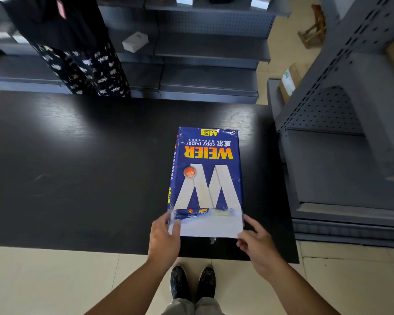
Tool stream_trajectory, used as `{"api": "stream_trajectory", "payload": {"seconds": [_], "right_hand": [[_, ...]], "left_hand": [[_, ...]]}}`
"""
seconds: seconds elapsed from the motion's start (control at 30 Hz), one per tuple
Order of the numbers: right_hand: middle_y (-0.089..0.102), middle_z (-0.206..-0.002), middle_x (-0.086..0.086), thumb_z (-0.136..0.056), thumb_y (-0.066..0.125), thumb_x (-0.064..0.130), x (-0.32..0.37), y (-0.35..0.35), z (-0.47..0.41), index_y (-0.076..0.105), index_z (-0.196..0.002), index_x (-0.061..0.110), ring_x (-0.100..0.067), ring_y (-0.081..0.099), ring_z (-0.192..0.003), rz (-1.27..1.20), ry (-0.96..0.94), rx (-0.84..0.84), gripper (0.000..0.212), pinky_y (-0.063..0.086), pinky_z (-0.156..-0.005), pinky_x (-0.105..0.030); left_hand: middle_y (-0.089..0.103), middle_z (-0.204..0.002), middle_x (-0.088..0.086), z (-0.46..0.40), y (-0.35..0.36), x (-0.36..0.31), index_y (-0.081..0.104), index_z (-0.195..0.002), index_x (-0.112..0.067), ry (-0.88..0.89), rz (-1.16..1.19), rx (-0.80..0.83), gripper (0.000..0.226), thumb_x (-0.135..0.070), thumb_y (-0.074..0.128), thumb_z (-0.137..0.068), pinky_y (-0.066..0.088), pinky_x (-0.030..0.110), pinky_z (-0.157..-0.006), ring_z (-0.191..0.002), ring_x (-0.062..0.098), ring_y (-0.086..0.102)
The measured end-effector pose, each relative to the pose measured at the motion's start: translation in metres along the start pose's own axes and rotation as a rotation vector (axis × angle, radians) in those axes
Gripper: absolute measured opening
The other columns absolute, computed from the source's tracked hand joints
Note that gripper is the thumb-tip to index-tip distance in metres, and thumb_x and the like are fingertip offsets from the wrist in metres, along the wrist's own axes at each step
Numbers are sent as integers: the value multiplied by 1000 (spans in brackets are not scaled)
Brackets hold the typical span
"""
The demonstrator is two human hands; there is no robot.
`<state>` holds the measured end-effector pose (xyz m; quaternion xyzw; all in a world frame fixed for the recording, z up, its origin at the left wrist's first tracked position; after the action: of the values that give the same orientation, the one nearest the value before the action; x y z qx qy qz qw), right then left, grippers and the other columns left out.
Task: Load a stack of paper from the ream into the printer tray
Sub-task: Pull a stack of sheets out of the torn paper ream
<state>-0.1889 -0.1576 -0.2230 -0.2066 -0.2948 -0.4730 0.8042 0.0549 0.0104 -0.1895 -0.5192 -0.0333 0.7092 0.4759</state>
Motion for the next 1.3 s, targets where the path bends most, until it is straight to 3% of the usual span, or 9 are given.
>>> {"api": "stream_trajectory", "payload": {"seconds": [0.2, 0.37, 0.53, 0.63, 0.8, 0.9, 1.0, 1.13, 1.3], "right_hand": [[64, -76, -14, -88, 55, -5, -4, -7, 21, 56, -137, 19, -21, 56, -66, 139, 15, 141, 55, 50, -66, -33], [80, -89, -5, -94, 67, 15, 10, 1, 17, 64, -121, 12, -23, 76, -85, 221, -71, 46, 28, 60, -75, -34], [63, -122, -1, -99, 60, 13, 28, 9, 12, 45, -145, 21, -7, 63, -94, 268, -178, -24, 49, 53, -62, -15], [61, -135, -6, -99, 59, 8, 20, 13, 15, 39, -151, 23, -14, 64, -105, 265, -195, -9, 58, 61, -83, -31], [57, -143, -4, -99, 56, 3, 6, 21, 25, 35, -154, 25, -17, 62, -116, 252, -219, -7, 63, 54, -100, -39], [61, -136, -1, -98, 53, 0, -4, 21, 36, 38, -153, 25, -15, 62, -111, 243, -229, -35, 62, 52, -97, -31], [63, -132, 2, -96, 50, -4, -14, 23, 51, 40, -151, 27, -8, 64, -108, 202, -233, -24, 64, 53, -90, -24], [61, -139, 1, -94, 50, -6, -39, 19, 78, 35, -154, 28, -16, 61, -121, 199, -235, -47, 70, 50, -103, -35], [59, -142, 1, -94, 47, -10, -72, 14, 128, 37, -153, 29, -16, 58, -127, 180, -260, -112, 72, 44, -110, -36]], "left_hand": [[64, -114, -8, 2, -8, 5, 50, -128, -24, -105, 35, 22, 42, -39, 58, -89, 44, 19, -59, -91, 12, 63], [72, -93, -5, 11, 0, 13, 51, -131, -22, -104, 6, 97, 44, -19, 61, -88, 56, 31, -71, -80, 9, 67], [68, -109, -5, 25, 11, 5, 40, -140, -31, -29, 7, 175, 50, -15, 50, -93, 52, 23, -73, -92, 11, 65], [61, -120, -5, 30, 9, 2, 27, -145, -35, 11, -6, 167, 57, -15, 45, -95, 47, 24, -81, -101, 13, 60], [47, -130, -3, 37, 6, 4, 22, -148, -26, -2, -24, 102, 55, -16, 42, -98, 40, 23, -85, -108, 13, 47], [49, -135, -2, 47, 4, 10, 28, -145, -28, 9, -1, 81, 52, -16, 43, -97, 42, 25, -87, -111, 13, 49], [52, -132, -5, 59, -2, 16, 34, -141, -26, 64, 16, 66, 48, -15, 46, -96, 45, 25, -89, -109, 10, 51], [60, -115, -4, 76, -15, 34, 42, -130, -25, 66, -3, 5, 37, -18, 49, -95, 53, 35, -80, -96, 16, 59], [59, -119, -3, 109, -26, 56, 42, -127, -26, 82, -11, 18, 39, -9, 47, -92, 48, 41, -89, -107, 23, 56]]}}
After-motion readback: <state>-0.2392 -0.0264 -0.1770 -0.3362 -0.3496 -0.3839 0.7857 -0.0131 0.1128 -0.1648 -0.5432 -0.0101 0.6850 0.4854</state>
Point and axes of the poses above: each hand's wrist, its own z-axis away from the middle knuckle, its own y-axis out of the palm, x = y × z, the point moved 10 cm from there along -z, towards the middle knuckle
